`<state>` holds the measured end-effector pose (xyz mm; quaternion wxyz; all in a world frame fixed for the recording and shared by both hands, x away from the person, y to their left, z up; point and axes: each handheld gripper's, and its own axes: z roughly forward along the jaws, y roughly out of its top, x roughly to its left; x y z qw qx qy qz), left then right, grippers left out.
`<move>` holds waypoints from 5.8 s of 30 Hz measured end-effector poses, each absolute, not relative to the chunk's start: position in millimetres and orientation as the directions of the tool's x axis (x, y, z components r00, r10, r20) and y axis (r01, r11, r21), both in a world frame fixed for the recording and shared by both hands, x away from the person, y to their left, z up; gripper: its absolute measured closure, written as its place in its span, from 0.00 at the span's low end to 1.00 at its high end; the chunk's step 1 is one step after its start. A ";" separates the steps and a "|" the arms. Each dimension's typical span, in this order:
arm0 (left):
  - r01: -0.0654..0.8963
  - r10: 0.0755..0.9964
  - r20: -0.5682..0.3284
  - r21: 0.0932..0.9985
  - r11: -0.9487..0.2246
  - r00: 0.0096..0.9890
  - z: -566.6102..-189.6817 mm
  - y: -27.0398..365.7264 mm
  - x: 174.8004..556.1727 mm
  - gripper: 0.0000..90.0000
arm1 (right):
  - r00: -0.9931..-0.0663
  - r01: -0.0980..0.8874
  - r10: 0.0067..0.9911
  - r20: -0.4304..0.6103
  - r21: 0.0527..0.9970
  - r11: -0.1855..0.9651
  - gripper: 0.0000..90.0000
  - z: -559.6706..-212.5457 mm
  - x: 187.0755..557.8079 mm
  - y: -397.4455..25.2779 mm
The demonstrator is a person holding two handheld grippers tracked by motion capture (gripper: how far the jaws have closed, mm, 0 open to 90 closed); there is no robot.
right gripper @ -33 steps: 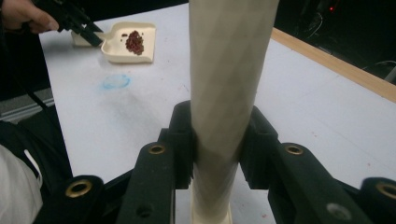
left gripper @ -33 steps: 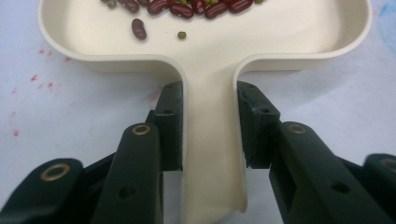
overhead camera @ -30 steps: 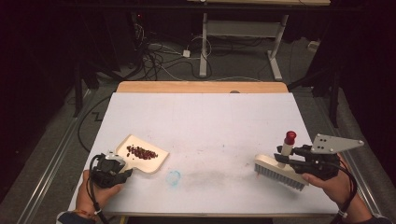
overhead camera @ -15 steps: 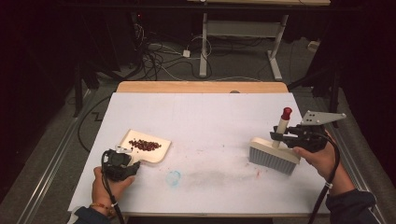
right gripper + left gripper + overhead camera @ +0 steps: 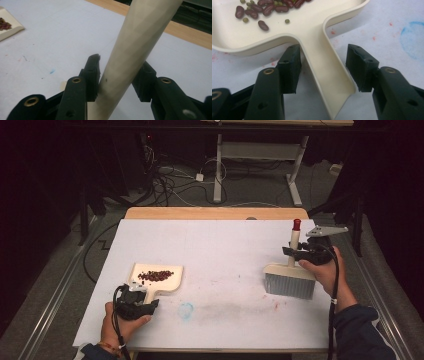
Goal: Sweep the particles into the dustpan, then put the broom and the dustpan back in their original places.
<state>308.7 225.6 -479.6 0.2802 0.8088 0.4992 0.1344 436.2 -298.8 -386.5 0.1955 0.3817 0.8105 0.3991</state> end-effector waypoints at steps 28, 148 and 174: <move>0.508 0.849 0.083 0.769 -0.388 0.522 -464.0 218.7 287.6 0.29 | -0.398 0.588 0.910 -0.117 0.729 0.351 0.54 -431.4 488.1 -278.8; 0.423 0.754 0.210 0.721 -0.549 0.622 -468.3 193.7 281.7 0.22 | -0.623 0.173 0.747 -0.234 0.889 0.423 0.27 -386.8 334.4 -258.4; 0.399 0.742 0.223 0.727 -0.558 0.633 -468.9 190.8 285.2 0.22 | -0.645 0.144 0.710 -0.283 0.867 0.477 0.27 -425.2 308.9 -266.4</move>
